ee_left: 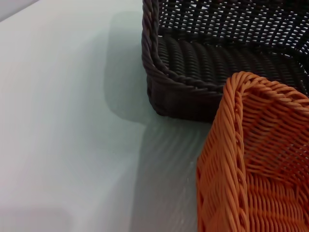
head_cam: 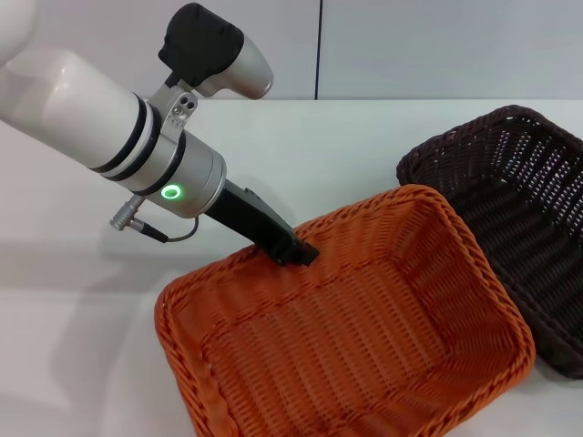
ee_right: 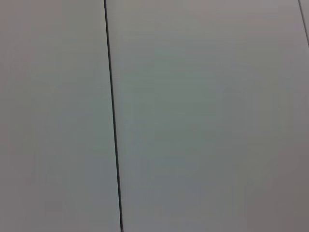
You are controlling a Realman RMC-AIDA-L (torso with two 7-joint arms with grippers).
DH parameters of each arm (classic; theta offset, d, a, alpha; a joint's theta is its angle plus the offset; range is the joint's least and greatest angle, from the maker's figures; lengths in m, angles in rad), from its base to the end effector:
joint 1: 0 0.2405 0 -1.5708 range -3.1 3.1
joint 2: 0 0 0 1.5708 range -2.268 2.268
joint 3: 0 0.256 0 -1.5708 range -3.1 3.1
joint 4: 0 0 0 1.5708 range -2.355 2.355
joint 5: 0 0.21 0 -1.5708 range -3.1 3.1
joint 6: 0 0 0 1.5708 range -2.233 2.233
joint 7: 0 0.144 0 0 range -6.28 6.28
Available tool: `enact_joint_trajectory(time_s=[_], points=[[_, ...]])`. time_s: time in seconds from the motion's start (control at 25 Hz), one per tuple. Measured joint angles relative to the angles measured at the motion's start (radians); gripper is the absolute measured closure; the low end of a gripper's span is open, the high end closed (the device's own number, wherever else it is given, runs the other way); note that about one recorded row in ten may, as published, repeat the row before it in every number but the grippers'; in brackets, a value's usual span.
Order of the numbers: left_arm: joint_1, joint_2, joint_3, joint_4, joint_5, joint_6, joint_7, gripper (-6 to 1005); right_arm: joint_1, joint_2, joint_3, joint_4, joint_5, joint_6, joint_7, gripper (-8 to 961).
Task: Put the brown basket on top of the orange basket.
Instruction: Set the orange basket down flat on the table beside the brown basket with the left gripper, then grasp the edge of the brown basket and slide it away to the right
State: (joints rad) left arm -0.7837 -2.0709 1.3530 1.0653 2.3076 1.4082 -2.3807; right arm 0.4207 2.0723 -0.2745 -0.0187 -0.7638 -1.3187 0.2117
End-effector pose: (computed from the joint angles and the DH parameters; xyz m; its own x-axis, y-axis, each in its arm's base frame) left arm -0.1331 0.3824 -0.0367 0.8486 0.5245 -0.0685 0.5023 -0.8396 -0.2067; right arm 0.3836 0.3046 0.0661 0.6765 0.1946 -0.7103 -0.7335 0.2639 -0.6263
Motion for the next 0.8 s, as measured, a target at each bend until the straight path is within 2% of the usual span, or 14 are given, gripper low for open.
enact_joint_trajectory(time_s=[0.24, 0.48, 0.56, 0.8], points=[[0.001, 0.002, -0.012, -0.001, -0.001, -0.002, -0.009, 773, 0.003, 0.0, 0.0, -0.002, 0.0, 0.016, 0.0, 214], [0.012, 0.006, -0.069, 0.018, -0.005, 0.04, -0.019, 752, 0.006, 0.0, 0.013, -0.003, 0.0, 0.024, 0.0, 214], [0.018, 0.007, -0.079, 0.029, -0.006, 0.05, -0.017, 485, 0.008, 0.0, 0.014, -0.003, 0.0, 0.024, 0.001, 214], [0.078, 0.011, -0.137, 0.129, -0.07, 0.063, 0.005, 370, 0.009, 0.0, 0.014, -0.003, 0.0, 0.026, 0.001, 214]])
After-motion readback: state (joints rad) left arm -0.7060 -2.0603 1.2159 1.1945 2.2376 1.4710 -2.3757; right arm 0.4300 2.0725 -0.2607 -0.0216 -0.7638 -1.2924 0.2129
